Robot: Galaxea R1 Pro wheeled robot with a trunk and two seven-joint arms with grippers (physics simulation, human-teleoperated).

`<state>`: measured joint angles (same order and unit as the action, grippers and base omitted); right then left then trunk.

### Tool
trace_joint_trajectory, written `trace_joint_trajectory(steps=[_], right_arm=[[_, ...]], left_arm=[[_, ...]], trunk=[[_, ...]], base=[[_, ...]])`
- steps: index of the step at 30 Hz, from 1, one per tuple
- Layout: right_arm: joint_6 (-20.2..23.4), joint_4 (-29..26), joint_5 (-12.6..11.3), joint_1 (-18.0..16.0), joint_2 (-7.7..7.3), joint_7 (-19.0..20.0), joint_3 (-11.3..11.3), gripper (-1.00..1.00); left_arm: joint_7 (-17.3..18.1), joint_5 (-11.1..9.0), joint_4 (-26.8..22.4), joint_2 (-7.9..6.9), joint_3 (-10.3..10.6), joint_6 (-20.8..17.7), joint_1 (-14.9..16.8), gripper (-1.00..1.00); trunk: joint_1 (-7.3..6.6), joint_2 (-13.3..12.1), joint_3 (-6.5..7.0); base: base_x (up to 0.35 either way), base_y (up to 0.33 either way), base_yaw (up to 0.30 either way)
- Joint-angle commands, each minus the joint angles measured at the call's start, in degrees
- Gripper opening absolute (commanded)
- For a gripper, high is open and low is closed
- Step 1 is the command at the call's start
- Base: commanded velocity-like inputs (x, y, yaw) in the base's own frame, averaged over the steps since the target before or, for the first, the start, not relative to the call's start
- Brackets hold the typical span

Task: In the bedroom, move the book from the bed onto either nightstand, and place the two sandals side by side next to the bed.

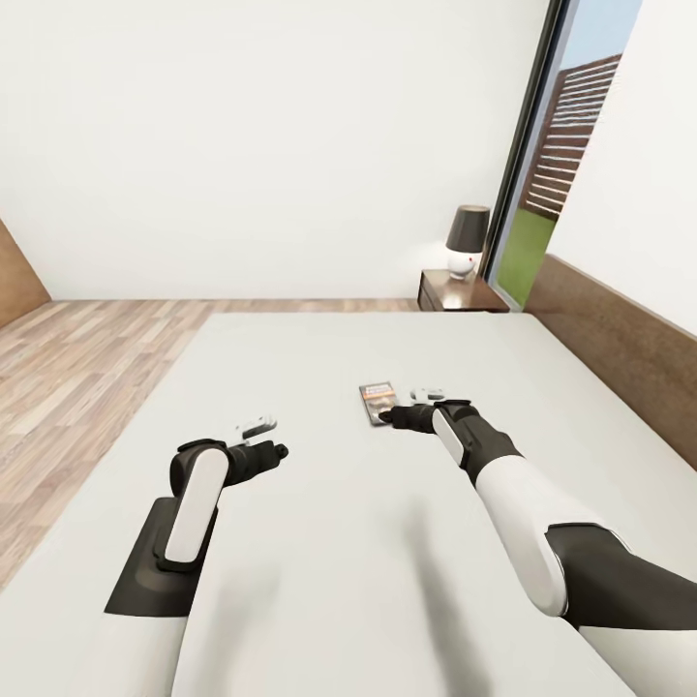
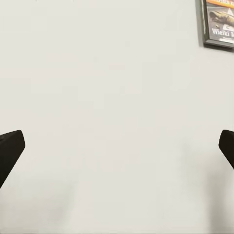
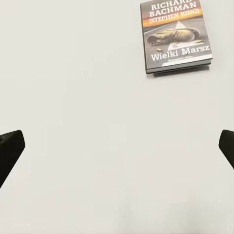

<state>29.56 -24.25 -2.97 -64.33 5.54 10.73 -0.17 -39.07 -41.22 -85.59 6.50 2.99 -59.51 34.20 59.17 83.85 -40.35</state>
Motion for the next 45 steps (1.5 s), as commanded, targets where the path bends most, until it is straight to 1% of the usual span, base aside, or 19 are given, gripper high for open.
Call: trace_joint_trajectory(steps=[1, 13, 26, 31, 34, 35, 39, 41, 42, 45], right_arm=[[0.32, -0.10, -0.28, -0.04, 0.00, -0.01, -0.02, 1.00], [0.32, -0.17, -0.18, -0.01, 0.02, -0.01, -0.01, 1.00], [0.26, -0.20, -0.11, 0.00, 0.00, 0.06, -0.01, 1.00], [0.20, -1.61, -0.12, 0.05, -0.17, 0.35, -0.17, 1.00], [0.45, -5.60, -0.21, 0.96, -0.29, 0.43, -0.26, 1.00], [0.45, -5.60, -0.21, 0.96, -0.29, 0.43, -0.26, 1.00], [1.45, -13.42, -0.06, 4.53, -0.31, 0.39, -0.16, 1.00], [2.71, -16.72, 0.08, 6.11, -0.26, 0.31, -0.05, 1.00], [5.63, -21.10, 0.14, 8.09, -0.21, 0.19, 0.04, 1.00], [6.19, -21.89, 0.15, 8.43, -0.20, 0.15, 0.08, 1.00]], left_arm=[[-0.59, -0.55, -0.09, -0.01, 0.05, -0.09, 0.01, 1.00], [-0.64, -0.47, -0.26, -0.02, 0.25, 0.00, -0.11, 1.00], [-0.65, -0.42, -0.35, -0.07, 0.26, -0.01, -0.14, 1.00], [-0.70, -0.53, -2.21, -0.03, 0.43, -0.13, -0.26, 1.00], [-0.72, -0.65, -4.40, 0.00, 0.69, -0.19, -0.39, 1.00], [-0.72, -0.65, -4.40, 0.00, 0.69, -0.19, -0.39, 1.00], [-0.71, -0.66, -5.70, 0.05, 1.81, -0.23, -0.39, 1.00], [-0.69, -0.64, -6.00, 0.05, 2.18, -0.24, -0.41, 1.00], [-0.69, -0.72, -6.32, 0.02, 2.60, -0.25, -0.44, 1.00], [-0.68, -0.69, -6.36, 0.01, 2.63, -0.25, -0.45, 1.00]], trunk=[[0.00, 0.03, -0.14], [0.00, 0.03, -1.20], [-2.86, -5.18, -0.02], [-3.96, -7.19, 0.44], [-4.62, -8.39, 0.71], [-4.84, -8.79, 0.80], [-5.71, -10.40, 1.17], [-6.15, -11.20, 1.35], [-6.37, -11.60, 1.44], [-7.03, -12.80, 1.71]], base=[[0.000, 0.000, 0.000], [0.000, 0.000, 0.000], [0.000, 0.000, 0.000], [0.000, 0.000, 0.000], [0.000, 0.000, 0.000], [0.000, 0.000, 0.000], [0.000, 0.000, 0.000], [0.000, 0.000, 0.000], [0.000, 0.000, 0.000], [0.000, 0.000, 0.000]])
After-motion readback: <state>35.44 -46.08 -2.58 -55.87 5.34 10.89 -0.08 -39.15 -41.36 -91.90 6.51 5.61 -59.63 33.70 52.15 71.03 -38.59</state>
